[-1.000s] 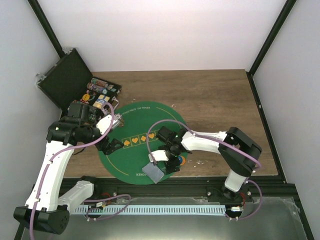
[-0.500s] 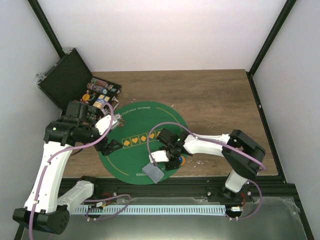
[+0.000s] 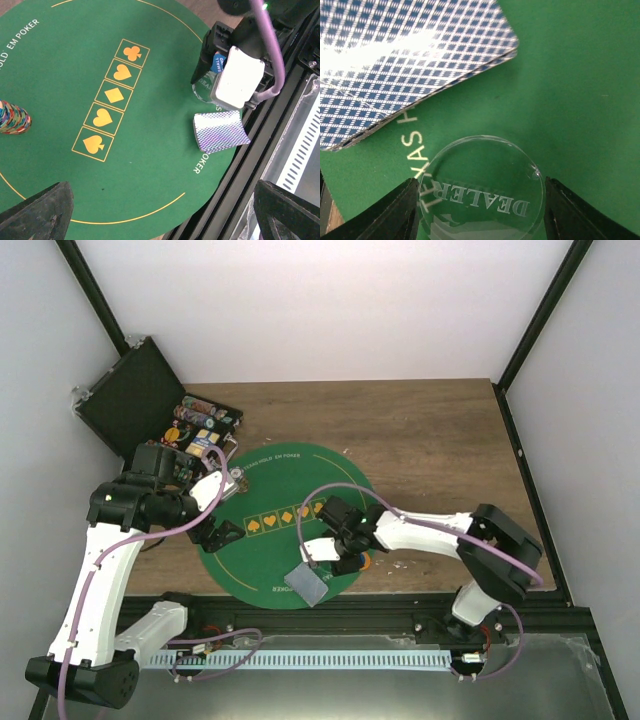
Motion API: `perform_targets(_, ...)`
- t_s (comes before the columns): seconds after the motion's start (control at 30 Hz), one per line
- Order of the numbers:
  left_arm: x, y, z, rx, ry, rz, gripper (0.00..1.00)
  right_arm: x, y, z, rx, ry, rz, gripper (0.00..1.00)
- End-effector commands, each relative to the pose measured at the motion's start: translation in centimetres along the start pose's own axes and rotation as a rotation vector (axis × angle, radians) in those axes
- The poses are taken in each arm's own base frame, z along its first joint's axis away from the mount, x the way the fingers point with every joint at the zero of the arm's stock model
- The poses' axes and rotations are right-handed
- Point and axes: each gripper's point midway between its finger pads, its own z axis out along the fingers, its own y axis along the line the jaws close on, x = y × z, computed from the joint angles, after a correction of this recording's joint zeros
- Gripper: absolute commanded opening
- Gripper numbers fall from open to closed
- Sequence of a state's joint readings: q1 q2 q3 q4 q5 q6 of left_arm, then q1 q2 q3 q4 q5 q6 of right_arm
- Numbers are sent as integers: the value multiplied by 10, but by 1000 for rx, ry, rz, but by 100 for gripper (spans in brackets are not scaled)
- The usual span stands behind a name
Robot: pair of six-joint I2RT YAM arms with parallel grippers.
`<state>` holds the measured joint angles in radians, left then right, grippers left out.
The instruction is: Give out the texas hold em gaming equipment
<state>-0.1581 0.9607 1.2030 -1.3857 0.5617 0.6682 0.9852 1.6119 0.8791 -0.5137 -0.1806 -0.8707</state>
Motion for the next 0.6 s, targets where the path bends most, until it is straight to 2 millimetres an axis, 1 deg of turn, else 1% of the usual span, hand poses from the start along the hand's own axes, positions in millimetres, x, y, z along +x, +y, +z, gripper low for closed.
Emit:
perform_targets(0.0, -5, -5, -5, 8, -20, 19, 99, -22, -24, -33, 124, -93, 10, 45)
perform_targets(0.1, -7, -2, -4, 5, -28, 1, 99, -28, -52, -62, 207, -168, 70, 44)
perform_targets(0.17, -10, 1, -2, -4, -40, -14, 99, -31, -78, -81, 278, -227, 106, 42)
perform_targets(0.27, -11, 11, 5, -32, -45, -53, 99, -33, -127, -103, 381, -316, 197, 42)
perform_targets(0.33, -11, 21, 8, -69, -47, -85, 99, -29, -164, -111, 419, -354, 302, 43)
perform_targets(0.43, -11, 30, 12, -103, -53, -117, 99, -15, -222, -110, 477, -366, 499, 40)
perform_targets(0.47, -11, 31, 13, -107, -55, -122, 99, -8, -238, -105, 485, -357, 559, 39)
perform_targets(0.5, -11, 32, 14, -109, -55, -126, 99, -6, -253, -104, 494, -358, 609, 39)
perform_targets(0.53, -10, 33, 14, -114, -55, -129, 99, -3, -264, -96, 491, -345, 651, 38)
perform_targets(0.57, -10, 34, 14, -119, -56, -131, 99, 2, -274, -82, 475, -323, 688, 38)
